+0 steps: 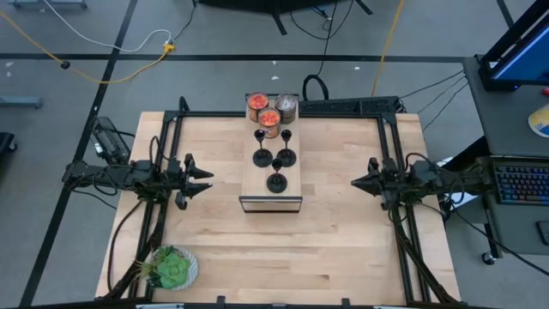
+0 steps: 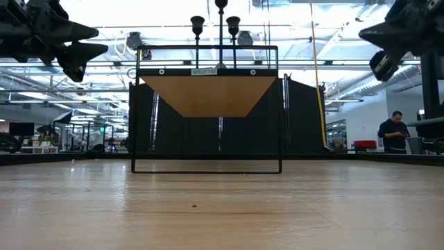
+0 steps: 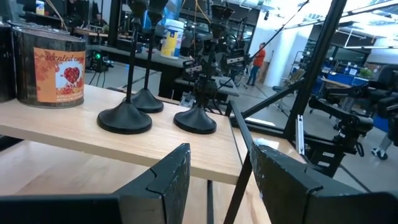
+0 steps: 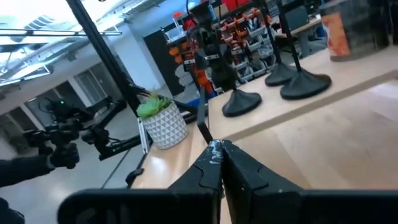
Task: Pick & Place candle stick holders
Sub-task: Return to Home Position
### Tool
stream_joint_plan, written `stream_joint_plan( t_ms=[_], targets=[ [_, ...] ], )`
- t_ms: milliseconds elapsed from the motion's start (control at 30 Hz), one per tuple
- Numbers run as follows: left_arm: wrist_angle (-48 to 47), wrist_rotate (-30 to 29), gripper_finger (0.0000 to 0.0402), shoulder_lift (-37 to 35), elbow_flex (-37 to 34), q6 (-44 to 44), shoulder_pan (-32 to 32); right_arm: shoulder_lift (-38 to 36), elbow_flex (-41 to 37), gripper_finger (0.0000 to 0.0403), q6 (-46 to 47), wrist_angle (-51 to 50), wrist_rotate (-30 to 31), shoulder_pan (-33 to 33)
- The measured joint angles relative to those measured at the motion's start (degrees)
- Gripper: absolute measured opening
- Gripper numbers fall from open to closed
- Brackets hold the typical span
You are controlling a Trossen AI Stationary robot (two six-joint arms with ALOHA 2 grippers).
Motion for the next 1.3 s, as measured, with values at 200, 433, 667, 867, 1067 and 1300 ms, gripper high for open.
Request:
stream_joint_plan(
  t_ms=[200, 433, 667, 867, 1067, 1300],
  targets=[
    [-0.6, 0.0, 0.0175, 0.0, 0.0, 1.0, 0.0, 0.0, -2.0, 0.0, 0.8, 0.3, -1.0, 0.0],
    [-1.7, 0.0, 0.0175, 0.0, 0.0, 3.6, 0.0, 0.1, -6.6, 0.0, -2.1, 10.1, -1.0, 0.0],
    [-4.1, -0.5, 0.0175, 0.0, 0.0, 4.6, 0.8, 0.2, -12.9, 0.0, 1.7, 17.4, -0.9, 0.0],
    [-4.8, 0.7, 0.0175, 0.0, 0.0, 5.9, 3.3, 0.3, -12.9, 0.0, 1.5, 19.5, -1.0, 0.0],
    [-5.8, 7.8, 0.0175, 0.0, 0.0, 6.3, 5.6, 0.3, -13.0, 0.0, -0.5, 19.9, -0.7, 0.0],
    [-6.3, 5.0, 0.0175, 0.0, 0.0, 5.4, 6.3, 0.3, -13.0, 0.0, -4.3, 19.4, -0.8, 0.0]
  ],
)
